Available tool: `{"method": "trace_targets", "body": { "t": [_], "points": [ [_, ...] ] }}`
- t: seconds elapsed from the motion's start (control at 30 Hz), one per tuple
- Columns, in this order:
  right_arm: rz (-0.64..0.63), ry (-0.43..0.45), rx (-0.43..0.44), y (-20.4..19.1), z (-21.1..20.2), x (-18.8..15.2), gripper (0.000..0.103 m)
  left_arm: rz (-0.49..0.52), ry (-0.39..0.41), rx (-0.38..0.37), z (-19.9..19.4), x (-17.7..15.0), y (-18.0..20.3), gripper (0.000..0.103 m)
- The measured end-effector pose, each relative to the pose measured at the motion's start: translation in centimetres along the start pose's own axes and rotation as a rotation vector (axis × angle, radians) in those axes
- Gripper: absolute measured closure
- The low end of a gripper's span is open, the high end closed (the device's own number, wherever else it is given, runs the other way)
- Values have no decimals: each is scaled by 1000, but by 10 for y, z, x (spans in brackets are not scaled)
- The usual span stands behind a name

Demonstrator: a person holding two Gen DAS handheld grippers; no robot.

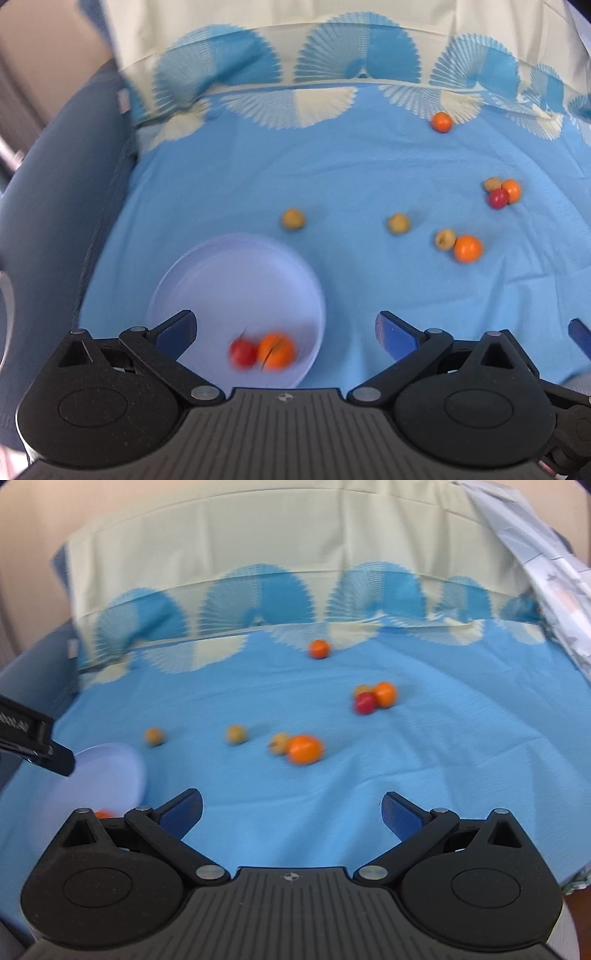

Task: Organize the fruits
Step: 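Grasp a tan longan with the left tool while the right tool grasps a tangerine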

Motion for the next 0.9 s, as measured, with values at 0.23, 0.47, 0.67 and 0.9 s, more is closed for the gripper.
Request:
{"method": "trace_targets", "body": {
  "t": [0.23, 0.47, 0.67, 0.9],
  "points": [
    [-12, -2, -60, 27, 79, 4, 1, -20, -85, 11, 74, 52, 18, 0],
    [-27, -42, -43, 28, 143, 7, 1, -40, -173, 66, 145, 82, 3, 0],
    [-96, -39, -59, 23, 172, 4, 1, -32, -244, 101, 191, 96, -5, 0],
    [-118, -9, -55, 23, 175, 5, 3, -25, -276, 84, 215, 101, -8, 0]
  ]
}}
Point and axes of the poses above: each gripper's, at about its wrist camera, not at the fingertips, and z roughly the way its jaws point, y to its right, x to its top, the point moved 4 cm from there along z, roughly the way its jaws point, and after that the axes turned 3 degrees about -z, right-handed, at the moved point
